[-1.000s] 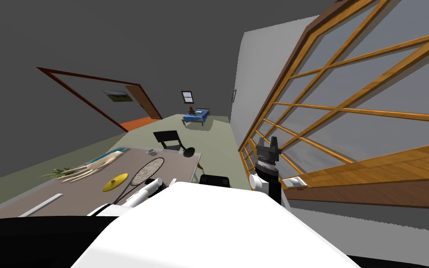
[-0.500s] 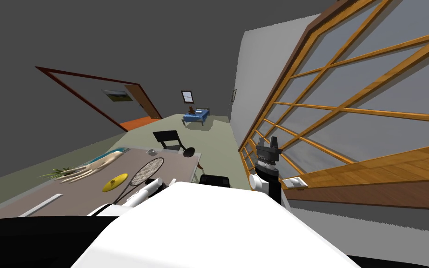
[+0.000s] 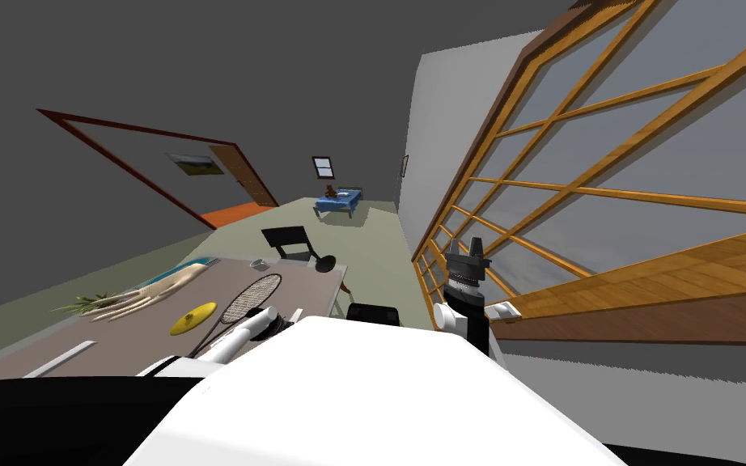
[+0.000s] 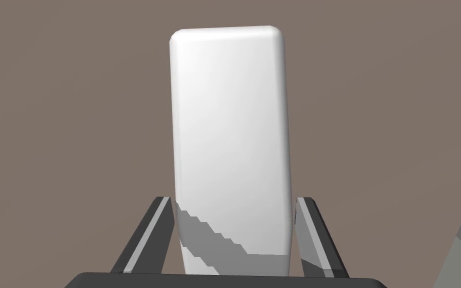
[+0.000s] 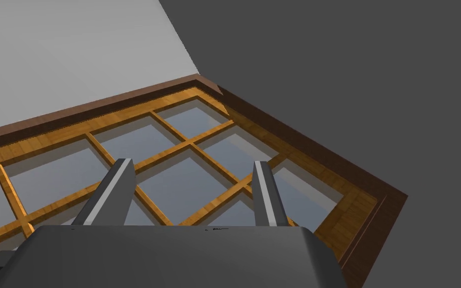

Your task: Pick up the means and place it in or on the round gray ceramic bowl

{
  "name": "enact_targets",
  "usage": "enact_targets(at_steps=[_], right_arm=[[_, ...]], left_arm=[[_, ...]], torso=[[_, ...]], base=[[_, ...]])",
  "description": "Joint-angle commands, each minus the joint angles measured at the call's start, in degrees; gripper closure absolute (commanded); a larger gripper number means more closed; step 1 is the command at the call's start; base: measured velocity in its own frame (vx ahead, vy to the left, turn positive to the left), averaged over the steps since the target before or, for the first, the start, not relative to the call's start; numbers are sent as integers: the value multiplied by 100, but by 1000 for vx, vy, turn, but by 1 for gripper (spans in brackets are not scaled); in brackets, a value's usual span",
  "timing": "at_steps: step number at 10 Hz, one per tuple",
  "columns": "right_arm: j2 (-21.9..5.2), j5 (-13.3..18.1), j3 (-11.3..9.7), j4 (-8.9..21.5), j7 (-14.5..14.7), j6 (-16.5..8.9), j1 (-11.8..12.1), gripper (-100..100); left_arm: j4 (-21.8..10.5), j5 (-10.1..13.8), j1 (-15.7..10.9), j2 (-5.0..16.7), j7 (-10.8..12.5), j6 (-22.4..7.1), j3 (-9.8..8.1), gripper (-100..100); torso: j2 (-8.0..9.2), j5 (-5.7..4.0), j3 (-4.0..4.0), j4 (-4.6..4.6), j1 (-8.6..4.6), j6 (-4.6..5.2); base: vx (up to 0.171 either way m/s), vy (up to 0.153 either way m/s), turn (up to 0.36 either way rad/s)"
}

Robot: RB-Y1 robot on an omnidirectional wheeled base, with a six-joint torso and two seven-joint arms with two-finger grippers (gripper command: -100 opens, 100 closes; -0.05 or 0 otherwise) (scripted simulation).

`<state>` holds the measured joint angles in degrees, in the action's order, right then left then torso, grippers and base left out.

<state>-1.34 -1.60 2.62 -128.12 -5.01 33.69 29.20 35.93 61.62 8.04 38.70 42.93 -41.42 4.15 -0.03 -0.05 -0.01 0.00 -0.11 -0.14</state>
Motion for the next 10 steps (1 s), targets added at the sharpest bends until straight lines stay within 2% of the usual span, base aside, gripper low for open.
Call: enact_targets(at_steps=[1,2,3,4,5,6,7,8,10], right_arm=[[0,0,0,0,0,0,0,0],[0,0,0,0,0,0,0,0],[0,0,0,0,0,0,0,0],[0,0,0,0,0,0,0,0],[1,0,0,0,0,0,1,0],[1,0,-1,0,0,0,0,0],[1,0,0,0,0,0,1,0],[0,0,0,0,0,0,1,0],[-1,0,1,0,0,0,2,0]], left_arm=[[0,0,0,0,0,0,0,100],[-16,10,-5,-1,-20,-3,-1,0],[82,46,-100,247,9,-35,-72,100],[82,46,-100,247,9,-35,-72,100],[180,110,-170,470,65,-98,-113,100],[180,110,-170,470,65,-98,-113,100],[258,189,-193,619,140,-182,-111,100],[320,276,-183,713,229,-279,-79,100],[396,415,-134,797,376,-439,4,100]], torso=[[0,0,0,0,0,0],[-5,1,-2,0,10,1],[-8,1,-4,-1,15,1],[-18,-11,-6,5,-16,13],[-19,-13,-8,1,-34,9],[-20,-20,-7,4,-50,13],[-19,-22,-8,2,-44,9],[-32,-22,-14,2,-36,11],[-64,-12,-32,-4,4,11]], base=[[-9,-17,5],[0,0,0],[7,-107,-34],[18,-128,-22],[9,-159,-40],[21,-119,-23],[62,-91,-42],[115,-63,-94],[134,35,-66]])
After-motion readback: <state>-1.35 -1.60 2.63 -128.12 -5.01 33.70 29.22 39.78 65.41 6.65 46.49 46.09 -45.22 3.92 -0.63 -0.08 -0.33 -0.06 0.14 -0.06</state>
